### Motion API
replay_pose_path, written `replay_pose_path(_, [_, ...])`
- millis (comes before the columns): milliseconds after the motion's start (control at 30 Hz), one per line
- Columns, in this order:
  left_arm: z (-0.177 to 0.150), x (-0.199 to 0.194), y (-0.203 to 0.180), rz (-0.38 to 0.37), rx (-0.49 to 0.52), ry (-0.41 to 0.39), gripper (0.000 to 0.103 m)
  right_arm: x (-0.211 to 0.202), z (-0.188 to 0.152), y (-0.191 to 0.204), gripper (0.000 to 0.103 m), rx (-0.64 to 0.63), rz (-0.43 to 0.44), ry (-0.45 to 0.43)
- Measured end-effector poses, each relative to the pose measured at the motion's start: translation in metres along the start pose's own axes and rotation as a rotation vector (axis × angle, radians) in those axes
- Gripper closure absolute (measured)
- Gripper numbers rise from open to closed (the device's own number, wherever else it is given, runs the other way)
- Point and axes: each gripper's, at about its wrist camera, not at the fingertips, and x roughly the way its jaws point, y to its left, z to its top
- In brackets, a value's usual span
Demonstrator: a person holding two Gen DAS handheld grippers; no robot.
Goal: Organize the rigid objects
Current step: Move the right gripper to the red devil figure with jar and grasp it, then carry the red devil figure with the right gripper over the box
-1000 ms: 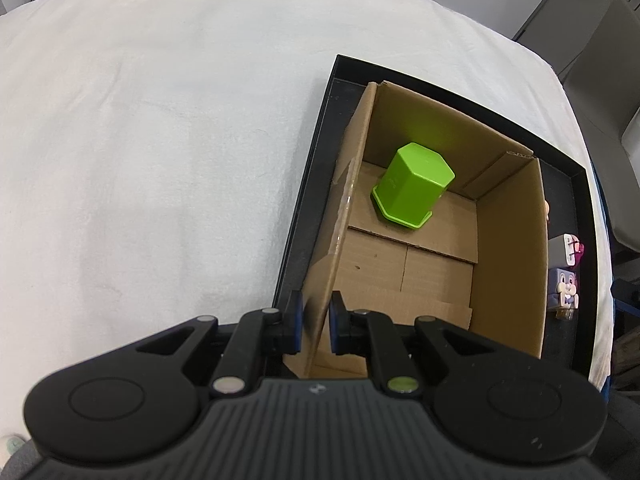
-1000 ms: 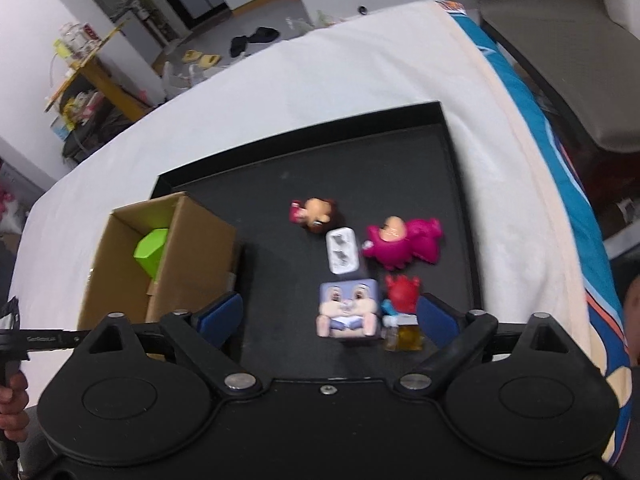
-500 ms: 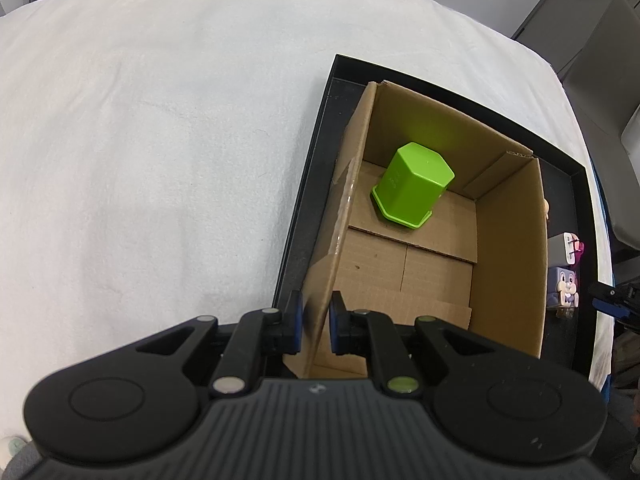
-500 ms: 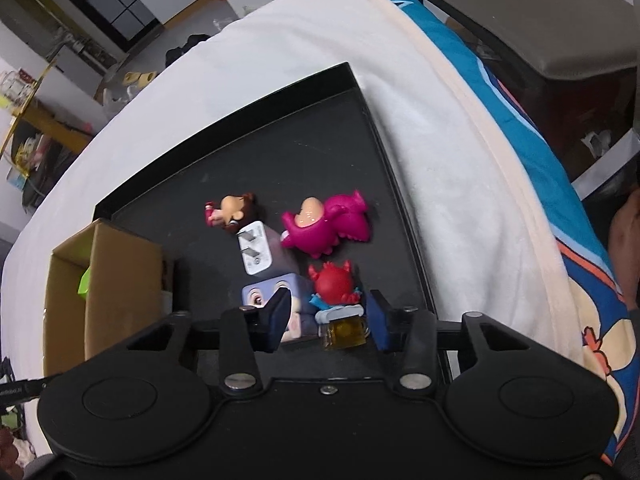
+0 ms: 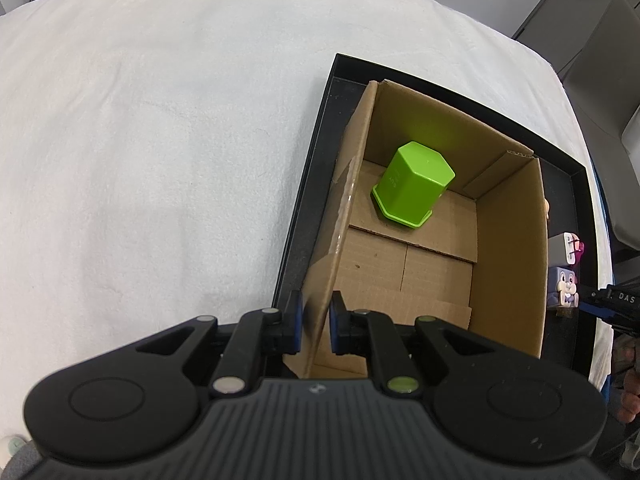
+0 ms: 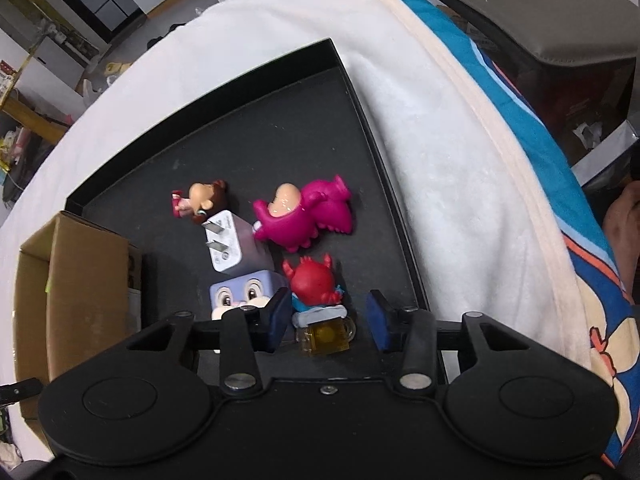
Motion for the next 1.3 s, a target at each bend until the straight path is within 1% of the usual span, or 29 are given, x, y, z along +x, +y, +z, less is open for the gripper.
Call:
replay_pose_path(300, [0.0, 0.003, 0.002, -0.008, -0.003, 0.005, 0.091, 0.016, 0.0, 0.009, 0.062, -0.055, -0.031, 0.021])
replay_pose_path(333, [-0.001, 0.003, 0.001, -0.009, -0.003, 0.004, 0.091, 0.018, 0.0, 0.01, 0.063, -0.065, -0.038, 0.024])
replay_pose_path(367, [-0.001, 0.003, 0.001, -0.007, -0.002, 0.004, 0.091, 0.019, 0.0, 0.011, 0.071, -0.078, -0.051, 0.023])
replay_pose_path(400, [-0.001, 0.004, 0.001, -0.007, -0.002, 0.004, 0.091, 0.018, -0.001, 0.013, 0.074, -0.092, -0.061, 0.018])
replay_pose_path(433, [-0.001, 0.004, 0.001, -0.006, 0.0, 0.003, 0.091, 0.017, -0.001, 0.013, 0.074, -0.092, -0.07, 0.019])
replay_pose_path(600, [-0.001, 0.004, 0.001, -0.006, 0.003, 0.003, 0.091, 0.009, 0.003, 0.01, 0.074, -0.064, -0.046, -0.007])
replay_pose_path(733, [-0.001, 0.004, -0.001, -0.005, 0.012, 0.003, 0.091, 0.002, 0.002, 0.007, 0.074, -0.055, -0.029, -0.009])
replay_pose_path(1033, [-0.001, 0.005, 0.002, -0.02, 0.011, 0.008, 0.091, -0.017, -0.001, 0.014, 0.074, -0.1, -0.004, -0.008])
replay_pose_path(1200, [-0.002, 0.004, 0.004, -0.032, 0.011, 0.014, 0.09, -0.024, -0.001, 0.022, 0.074, -0.109, -0.004, -0.016])
replay_pose_path(1300, [-0.002, 0.003, 0.003, -0.035, 0.014, 0.017, 0.09, -0.027, 0.0, 0.026, 0.074, -0.101, 0.012, -0.01])
